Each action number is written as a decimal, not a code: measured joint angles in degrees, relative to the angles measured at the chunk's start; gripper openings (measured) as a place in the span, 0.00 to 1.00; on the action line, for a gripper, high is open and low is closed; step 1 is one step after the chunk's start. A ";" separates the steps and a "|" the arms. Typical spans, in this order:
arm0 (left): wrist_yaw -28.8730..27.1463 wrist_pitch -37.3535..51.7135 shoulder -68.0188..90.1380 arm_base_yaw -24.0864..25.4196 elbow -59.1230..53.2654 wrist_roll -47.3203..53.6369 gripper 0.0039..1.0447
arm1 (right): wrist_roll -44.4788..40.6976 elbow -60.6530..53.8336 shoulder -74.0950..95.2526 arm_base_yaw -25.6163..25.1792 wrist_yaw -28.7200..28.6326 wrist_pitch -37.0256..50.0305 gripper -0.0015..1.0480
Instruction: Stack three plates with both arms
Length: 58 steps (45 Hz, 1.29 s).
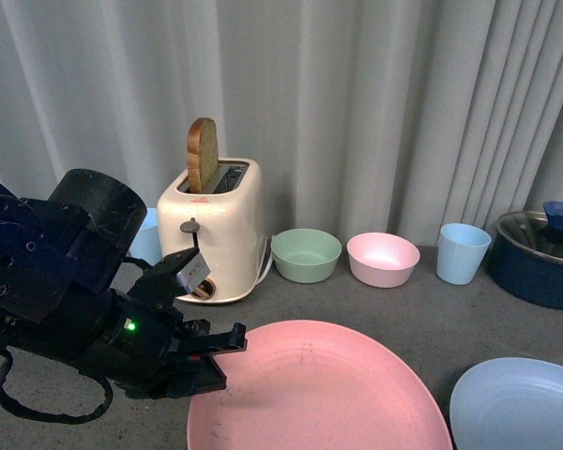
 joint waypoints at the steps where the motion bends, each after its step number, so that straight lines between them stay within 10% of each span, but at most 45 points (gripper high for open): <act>1: -0.02 0.02 0.09 0.04 0.00 0.02 0.03 | 0.00 0.00 0.00 0.00 0.00 0.00 0.93; 28: -0.81 0.20 1.20 0.59 -0.26 2.78 0.04 | 0.00 0.00 0.00 0.00 -0.02 0.00 0.93; 58: -2.03 0.87 -9.07 3.50 -2.91 6.03 0.94 | 0.00 0.00 0.00 0.00 0.00 0.00 0.93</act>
